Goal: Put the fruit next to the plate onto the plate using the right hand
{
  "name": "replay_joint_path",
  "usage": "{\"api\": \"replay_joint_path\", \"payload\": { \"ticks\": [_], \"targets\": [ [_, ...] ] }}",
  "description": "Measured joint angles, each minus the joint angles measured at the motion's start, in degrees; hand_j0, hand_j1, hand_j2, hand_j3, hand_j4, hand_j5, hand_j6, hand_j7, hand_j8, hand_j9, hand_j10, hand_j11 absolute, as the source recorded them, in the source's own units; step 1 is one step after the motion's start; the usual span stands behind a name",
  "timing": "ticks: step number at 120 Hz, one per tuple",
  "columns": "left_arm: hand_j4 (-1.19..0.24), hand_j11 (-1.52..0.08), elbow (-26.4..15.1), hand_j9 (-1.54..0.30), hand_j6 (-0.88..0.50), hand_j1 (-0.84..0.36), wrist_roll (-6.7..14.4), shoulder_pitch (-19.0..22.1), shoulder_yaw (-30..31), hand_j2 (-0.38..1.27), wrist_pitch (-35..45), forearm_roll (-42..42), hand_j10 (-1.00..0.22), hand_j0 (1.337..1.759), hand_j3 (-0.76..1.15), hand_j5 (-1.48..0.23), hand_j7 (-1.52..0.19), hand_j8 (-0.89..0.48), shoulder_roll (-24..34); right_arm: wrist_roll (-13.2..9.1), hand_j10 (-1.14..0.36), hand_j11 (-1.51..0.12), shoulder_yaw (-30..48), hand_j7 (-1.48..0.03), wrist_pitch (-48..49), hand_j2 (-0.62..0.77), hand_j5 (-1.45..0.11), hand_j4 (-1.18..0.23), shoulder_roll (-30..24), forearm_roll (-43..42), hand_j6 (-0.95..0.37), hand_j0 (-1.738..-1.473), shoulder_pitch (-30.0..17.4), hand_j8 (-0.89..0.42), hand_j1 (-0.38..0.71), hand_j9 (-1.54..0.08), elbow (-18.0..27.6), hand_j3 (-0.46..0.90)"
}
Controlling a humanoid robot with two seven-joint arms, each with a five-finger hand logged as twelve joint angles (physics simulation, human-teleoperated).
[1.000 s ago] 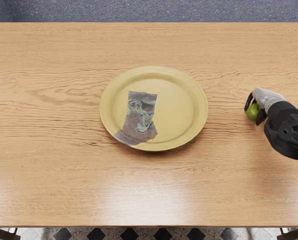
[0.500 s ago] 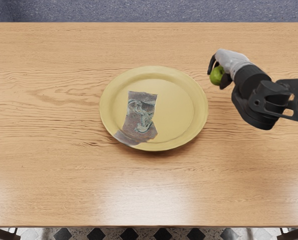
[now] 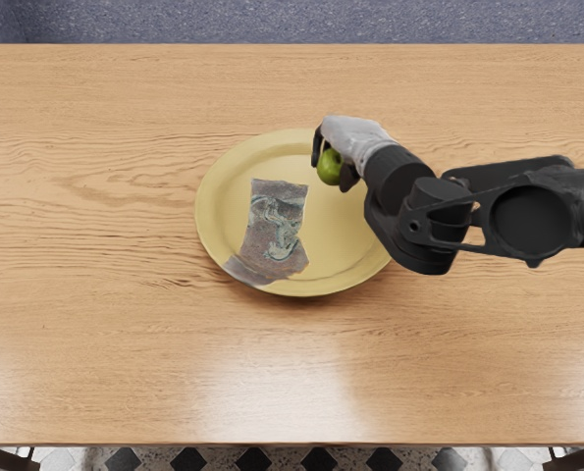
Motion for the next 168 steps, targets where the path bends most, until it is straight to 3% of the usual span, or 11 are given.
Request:
{"api": "replay_joint_path", "payload": {
  "ticks": [45, 61, 80, 88, 107, 119, 145, 168],
  "targets": [
    [0.00, 0.00, 0.00, 0.00, 0.00, 0.35, 0.00, 0.00, -0.02, 0.00, 0.00, -0.01, 0.00, 1.658, 0.00, 0.00, 0.00, 0.00, 0.00, -0.01, -0.66, -0.94, -0.43, -0.90, -0.97, 0.20, -0.95, -0.66, 1.98, -0.46, -0.47, -1.657, -5.42, -0.44, 0.27, -0.94, -0.63, 0.00],
    [0.00, 0.00, 0.00, 0.00, 0.00, 0.35, 0.00, 0.00, -0.01, 0.00, 0.01, -0.01, 0.00, 1.658, 0.00, 0.00, 0.00, 0.00, 0.00, -0.03, -0.36, -0.51, 0.40, -0.49, -3.06, 0.10, -0.52, -0.37, 2.07, -0.31, -0.26, -1.657, -6.10, -0.25, 0.00, -0.51, -1.04, 0.00],
    [0.00, 0.00, 0.00, 0.00, 0.00, 0.35, 0.00, 0.00, -0.01, 0.00, -0.01, -0.01, 0.00, 1.658, 0.00, 0.00, 0.00, 0.00, 0.00, -0.03, -0.18, -0.25, 4.49, -0.24, -3.49, 0.05, -0.25, -0.18, 1.31, -0.10, -0.13, -1.658, -7.24, -0.13, -0.18, -0.25, -0.90, 0.00],
    [0.00, 0.00, 0.00, 0.00, 0.00, 0.35, 0.00, 0.00, 0.00, 0.00, -0.01, -0.01, 0.00, 1.658, 0.00, 0.00, 0.00, 0.00, 0.00, -0.03, -0.14, -0.19, 11.30, -0.18, -0.02, 0.03, -0.19, -0.14, -2.14, 0.37, -0.10, -1.658, -9.72, -0.10, -0.22, -0.19, 0.85, 0.00],
    [0.00, 0.00, 0.00, 0.00, 0.00, 0.35, 0.00, 0.00, 0.00, 0.00, 0.00, -0.01, 0.00, 1.658, 0.00, 0.00, 0.00, 0.00, 0.00, -0.03, -0.08, -0.10, 38.82, -0.10, 21.89, 0.01, -0.11, -0.08, -10.52, 2.43, -0.06, -1.658, -23.51, -0.06, -0.27, -0.10, 3.59, 0.00],
    [0.00, 0.00, 0.00, 0.00, 0.00, 0.35, 0.00, 0.00, -0.01, 0.00, 0.00, -0.01, 0.00, 1.658, 0.00, 0.00, 0.00, 0.00, 0.00, -0.03, -0.06, -0.08, 50.31, -0.07, 32.52, 0.01, -0.08, -0.06, -14.95, 4.86, -0.05, -1.658, -28.79, -0.05, -0.29, -0.08, 4.14, 0.00],
    [0.00, 0.00, 0.00, 0.00, 0.00, 0.35, 0.00, 0.00, -0.04, 0.00, -0.02, -0.01, 0.00, 1.658, 0.00, 0.00, 0.00, 0.00, 0.00, -0.03, -0.04, -0.05, 70.59, -0.05, 55.15, 0.00, -0.05, -0.04, -24.60, 14.71, -0.03, -1.658, -40.07, -0.03, -0.31, -0.05, 4.23, 0.00],
    [0.00, 0.00, 0.00, 0.00, 0.00, 0.35, 0.00, -0.09, -0.09, 0.00, -0.04, -0.01, 0.00, 1.658, 0.00, 0.00, 0.00, 0.00, 0.00, -0.03, -0.03, -0.04, 76.79, -0.04, 63.04, 0.00, -0.04, -0.03, -30.12, 19.08, -0.03, -1.658, -44.37, -0.03, -0.32, -0.04, 3.81, 0.00]
  ]
}}
